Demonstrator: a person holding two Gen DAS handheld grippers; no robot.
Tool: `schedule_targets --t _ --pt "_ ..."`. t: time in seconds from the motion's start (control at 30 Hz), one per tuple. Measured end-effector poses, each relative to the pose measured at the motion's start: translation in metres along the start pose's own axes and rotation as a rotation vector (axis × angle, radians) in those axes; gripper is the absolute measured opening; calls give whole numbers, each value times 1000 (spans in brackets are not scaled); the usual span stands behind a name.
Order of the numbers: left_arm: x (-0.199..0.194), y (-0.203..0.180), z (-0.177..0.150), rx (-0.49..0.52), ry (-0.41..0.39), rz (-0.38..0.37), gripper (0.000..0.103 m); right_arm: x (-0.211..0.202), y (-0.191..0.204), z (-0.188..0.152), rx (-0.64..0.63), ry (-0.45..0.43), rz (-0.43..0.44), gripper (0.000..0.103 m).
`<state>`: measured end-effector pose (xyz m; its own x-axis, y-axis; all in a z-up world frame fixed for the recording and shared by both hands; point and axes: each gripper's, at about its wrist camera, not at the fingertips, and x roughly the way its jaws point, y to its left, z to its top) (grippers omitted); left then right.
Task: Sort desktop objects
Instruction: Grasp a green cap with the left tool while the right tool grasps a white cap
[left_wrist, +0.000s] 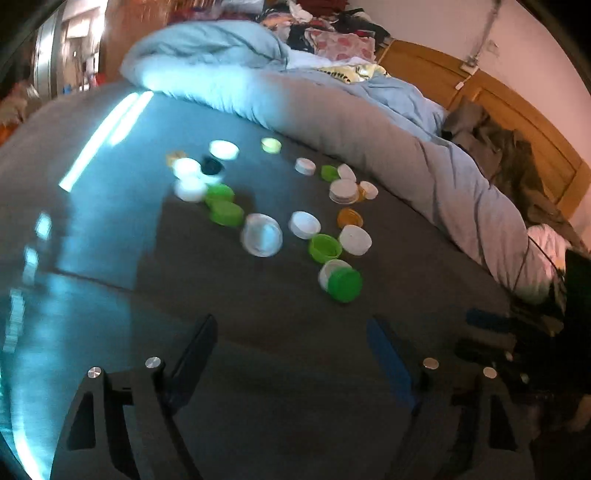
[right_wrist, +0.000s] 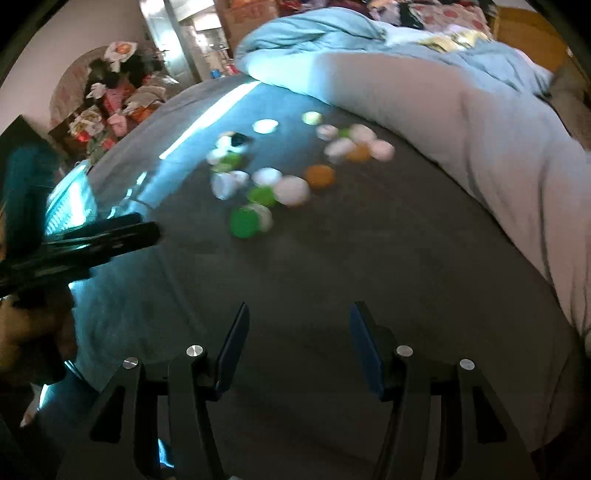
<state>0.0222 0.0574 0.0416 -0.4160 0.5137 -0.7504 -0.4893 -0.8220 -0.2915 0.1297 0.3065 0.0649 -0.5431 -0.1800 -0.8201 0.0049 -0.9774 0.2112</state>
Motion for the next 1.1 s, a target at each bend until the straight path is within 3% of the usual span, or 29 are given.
schedule_targets --t 0.13,0.3,0.37,0.43,0.57,0.63,0.73,0.93,1.03,1.1 --pt "28 -30 5 35 -23 -19 87 7 -16 -2 32 14 6 51" --pt "58 -57 11 127 11 1 83 10 -25 -11 29 12 18 51" --pt "60 -53 11 117 15 -1 46 10 -24 -11 12 5 9 50" --pt "56 -46 10 90 16 -2 32 9 -24 -10 10 -7 6 47" --pt "31 -23 6 25 -22 -4 32 10 -27 -4 24 -18 7 38" --pt "17 -7 3 -28 -40 0 32 11 -27 0 22 -27 14 38" --pt "6 2 2 -26 -58 17 32 17 -27 7 26 -28 23 38" --pt "2 18 -5 -3 15 117 32 23 -12 24 -13 -35 87 38" --pt "14 25 -12 -7 72 110 33 34 4 31 -55 -29 125 38" --pt "17 25 -13 12 58 107 47 40 15 36 -79 -31 133 38"
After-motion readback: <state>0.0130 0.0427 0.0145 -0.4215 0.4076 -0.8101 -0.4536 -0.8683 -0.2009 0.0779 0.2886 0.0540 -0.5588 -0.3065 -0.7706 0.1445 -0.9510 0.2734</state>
